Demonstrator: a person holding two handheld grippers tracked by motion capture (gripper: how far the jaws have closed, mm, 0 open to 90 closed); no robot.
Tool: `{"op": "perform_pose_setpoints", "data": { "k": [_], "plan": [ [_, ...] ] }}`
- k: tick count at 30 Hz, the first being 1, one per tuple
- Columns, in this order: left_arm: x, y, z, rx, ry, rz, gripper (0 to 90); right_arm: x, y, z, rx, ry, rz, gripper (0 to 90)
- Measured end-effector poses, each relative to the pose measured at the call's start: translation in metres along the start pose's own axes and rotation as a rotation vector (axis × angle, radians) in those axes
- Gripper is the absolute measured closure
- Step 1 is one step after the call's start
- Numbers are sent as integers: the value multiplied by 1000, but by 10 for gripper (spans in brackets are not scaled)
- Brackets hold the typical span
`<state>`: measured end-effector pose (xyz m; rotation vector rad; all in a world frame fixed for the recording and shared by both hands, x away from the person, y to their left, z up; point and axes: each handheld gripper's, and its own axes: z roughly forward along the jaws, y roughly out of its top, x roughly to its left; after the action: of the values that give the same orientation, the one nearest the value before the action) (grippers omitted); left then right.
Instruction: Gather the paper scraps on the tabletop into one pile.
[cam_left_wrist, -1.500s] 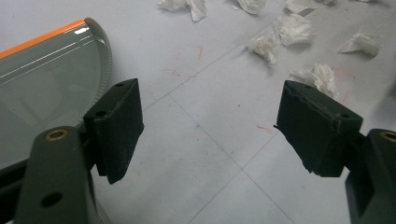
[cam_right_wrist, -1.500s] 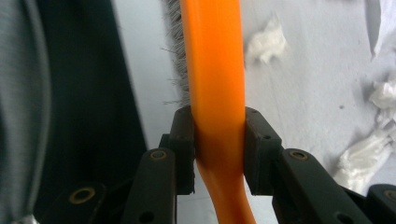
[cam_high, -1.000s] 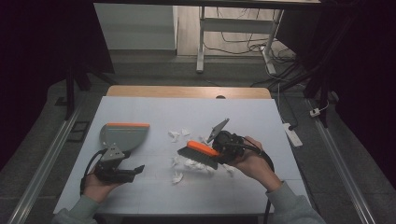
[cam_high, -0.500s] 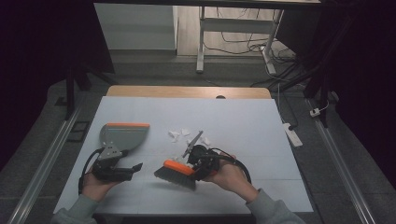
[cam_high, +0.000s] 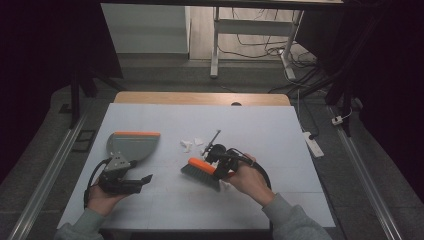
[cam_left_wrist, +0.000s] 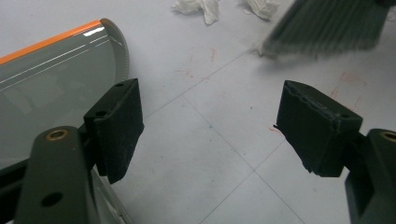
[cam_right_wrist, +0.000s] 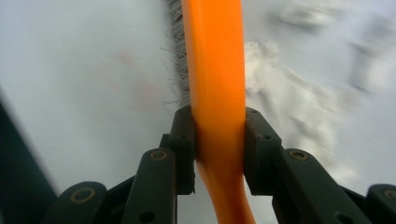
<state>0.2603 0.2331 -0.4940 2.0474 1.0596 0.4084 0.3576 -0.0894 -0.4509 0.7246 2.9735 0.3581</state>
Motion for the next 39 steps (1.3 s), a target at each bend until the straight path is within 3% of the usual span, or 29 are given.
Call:
{"op": "perform_pose_setpoints", "data": {
  "k": [2, 4, 9, 13, 15, 16, 21, 26, 30, 32, 34, 39],
  "plan": [
    [0, 0, 0, 0, 0, 2, 239, -8, -5, -5, -24, 25, 24, 687],
    [0, 0, 0, 1, 0, 2, 238, -11, -8, -13, -81, 54, 44, 687],
    [-1, 0, 1, 2, 0, 5, 238, -18, 3, -30, -201, 29, 95, 687],
    [-1, 0, 1, 4, -1, 6, 238, -34, 22, -39, -247, -39, 57, 687],
    [-1, 0, 2, 6, -2, 7, 238, -47, 33, -39, -267, -46, 39, 686],
    [-1, 0, 2, 7, -2, 7, 239, -53, 38, -37, -275, -55, 5, 686],
    [-1, 0, 2, 9, -3, 6, 238, -76, 63, -21, -220, -148, -95, 686],
    [0, -1, 3, 11, -3, 5, 238, -101, 77, -3, -205, -125, -136, 686],
    [0, -1, 4, 16, -5, 5, 238, -113, 86, 9, -179, -129, -183, 686],
    [0, 0, 4, 19, -6, 3, 238, -115, 90, 14, -174, -117, -176, 686],
    [0, 0, 4, 19, -6, 4, 238, -117, 95, 17, -154, -122, -213, 686],
    [1, -1, 3, 16, -7, 2, 238, -118, 105, 22, -125, -122, -249, 686]
  ]
}}
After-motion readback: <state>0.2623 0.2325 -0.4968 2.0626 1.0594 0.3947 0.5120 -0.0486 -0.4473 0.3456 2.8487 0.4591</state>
